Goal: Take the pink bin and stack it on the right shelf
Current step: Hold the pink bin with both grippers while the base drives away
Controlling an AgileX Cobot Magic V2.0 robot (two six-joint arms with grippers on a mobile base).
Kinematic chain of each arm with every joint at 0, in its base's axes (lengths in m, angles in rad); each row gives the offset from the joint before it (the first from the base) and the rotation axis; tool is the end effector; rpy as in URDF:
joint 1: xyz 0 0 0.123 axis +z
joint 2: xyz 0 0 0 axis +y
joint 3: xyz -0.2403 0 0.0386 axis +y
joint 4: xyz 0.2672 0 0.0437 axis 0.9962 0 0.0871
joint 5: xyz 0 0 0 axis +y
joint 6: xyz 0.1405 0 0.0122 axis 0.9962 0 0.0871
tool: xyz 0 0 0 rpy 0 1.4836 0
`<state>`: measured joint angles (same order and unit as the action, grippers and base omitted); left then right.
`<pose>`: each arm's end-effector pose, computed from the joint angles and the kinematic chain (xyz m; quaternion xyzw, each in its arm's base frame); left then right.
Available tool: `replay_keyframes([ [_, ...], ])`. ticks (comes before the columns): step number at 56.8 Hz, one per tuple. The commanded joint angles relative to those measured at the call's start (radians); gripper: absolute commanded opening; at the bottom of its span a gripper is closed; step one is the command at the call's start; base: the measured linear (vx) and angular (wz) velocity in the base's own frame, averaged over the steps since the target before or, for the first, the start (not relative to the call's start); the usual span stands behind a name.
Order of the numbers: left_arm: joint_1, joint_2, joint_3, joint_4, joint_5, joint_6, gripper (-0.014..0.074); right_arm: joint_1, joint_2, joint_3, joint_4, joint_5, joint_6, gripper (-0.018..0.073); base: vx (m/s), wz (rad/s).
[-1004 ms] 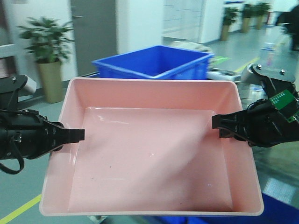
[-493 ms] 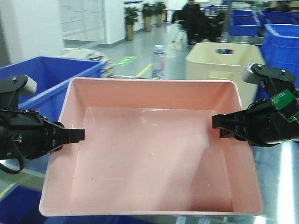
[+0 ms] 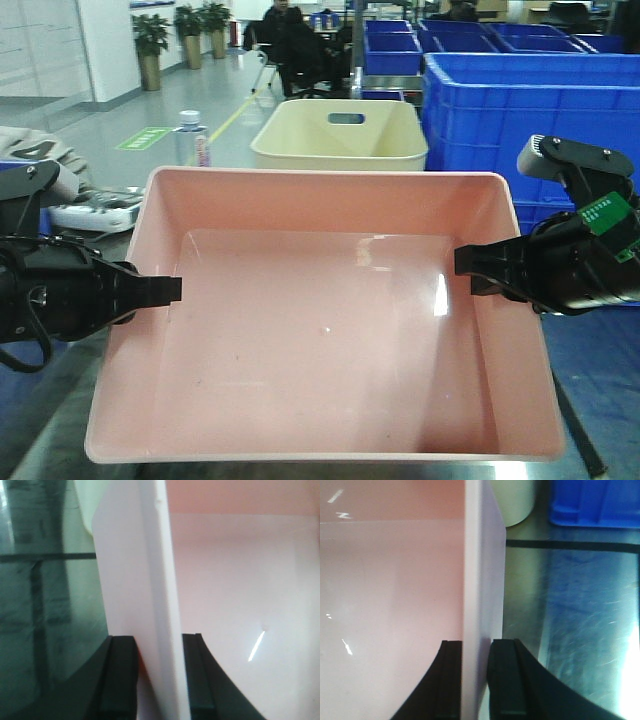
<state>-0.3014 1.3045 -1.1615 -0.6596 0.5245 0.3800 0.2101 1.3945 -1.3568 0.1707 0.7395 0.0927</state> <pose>0.3342 -0.1493 0.3076 0.1183 0.8412 -0.2580 0.4601 0.3616 0.0936 0.3115 -0.0205 0.9016 0.1420 0.4080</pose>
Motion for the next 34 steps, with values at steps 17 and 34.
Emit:
replay_keyframes([
  [17,-0.021,-0.039,-0.039,-0.104,-0.007,0.005,-0.0001,0.007,-0.034,-0.036,0.068,-0.092,-0.005,-0.0008,0.17,-0.26],
  [34,-0.021,-0.038,-0.039,-0.104,-0.007,0.005,-0.0001,0.007,-0.034,-0.036,0.069,-0.091,-0.005,-0.0008,0.08,-0.08],
])
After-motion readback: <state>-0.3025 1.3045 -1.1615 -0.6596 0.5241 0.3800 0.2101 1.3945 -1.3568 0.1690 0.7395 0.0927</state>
